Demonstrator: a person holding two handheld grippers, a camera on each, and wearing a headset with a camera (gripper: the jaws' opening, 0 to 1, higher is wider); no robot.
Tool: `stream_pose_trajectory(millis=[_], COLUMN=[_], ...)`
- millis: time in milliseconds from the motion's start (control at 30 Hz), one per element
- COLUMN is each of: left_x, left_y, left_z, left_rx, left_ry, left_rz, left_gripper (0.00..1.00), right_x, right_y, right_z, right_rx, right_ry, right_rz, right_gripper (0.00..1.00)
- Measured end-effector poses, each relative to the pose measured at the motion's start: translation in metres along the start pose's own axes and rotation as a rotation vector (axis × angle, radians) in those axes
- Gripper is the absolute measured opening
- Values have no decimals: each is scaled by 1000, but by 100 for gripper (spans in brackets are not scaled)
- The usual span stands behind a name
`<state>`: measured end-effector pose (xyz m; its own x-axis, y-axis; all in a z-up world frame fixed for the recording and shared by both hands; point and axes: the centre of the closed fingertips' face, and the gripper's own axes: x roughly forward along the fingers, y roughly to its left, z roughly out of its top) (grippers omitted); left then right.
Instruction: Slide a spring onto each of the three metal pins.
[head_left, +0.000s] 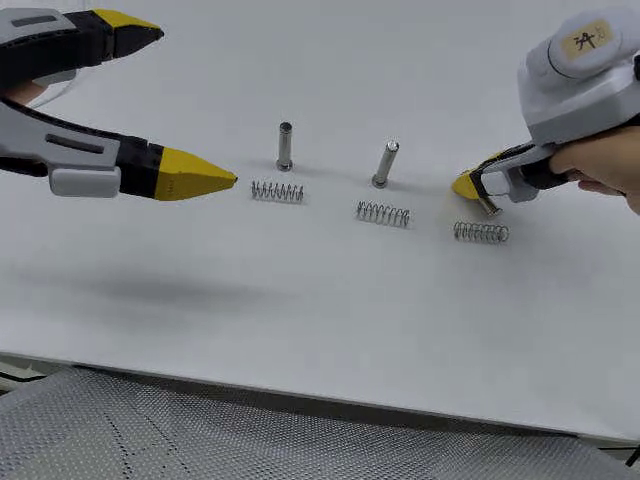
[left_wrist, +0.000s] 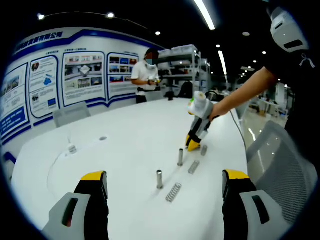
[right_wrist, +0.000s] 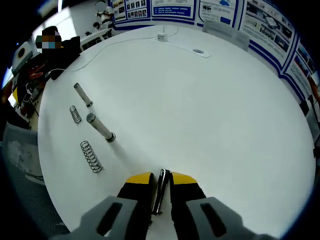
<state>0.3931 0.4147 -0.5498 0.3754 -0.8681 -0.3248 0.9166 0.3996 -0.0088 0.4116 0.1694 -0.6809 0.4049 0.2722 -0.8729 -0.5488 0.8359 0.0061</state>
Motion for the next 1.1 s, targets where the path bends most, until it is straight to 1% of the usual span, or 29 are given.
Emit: stream_pose_trajectory(millis=[200, 467, 600, 733, 867, 1000, 1100], left_x=[0, 10, 11, 9, 7, 6, 6], left_y=[-3, -18, -22, -24, -22, -22, -22], left_z=[0, -5, -4, -3, -3, -2, -3], left_rx=[5, 10, 6, 7, 6, 4, 1], left_ry=[3, 18, 15, 15, 14, 9, 6], left_rz=[-6, -37, -41, -39, -31, -27, -28], left_gripper=[97, 97, 97, 97, 97, 97, 97], right_x=[-1, -2, -2, -3, -4, -5, -5], right_y=[-1, 0, 1, 1, 1, 1, 0], right_z=[-1, -2, -2, -2, -2, -3, -2], right_rx=[27, 29, 27, 31, 21, 2, 5], right_ry=[18, 37, 42, 38, 30, 10, -1], right_rz=[-4, -20, -26, -30, -37, -47, -49], right_gripper=[10, 9, 9, 8, 8, 8, 8])
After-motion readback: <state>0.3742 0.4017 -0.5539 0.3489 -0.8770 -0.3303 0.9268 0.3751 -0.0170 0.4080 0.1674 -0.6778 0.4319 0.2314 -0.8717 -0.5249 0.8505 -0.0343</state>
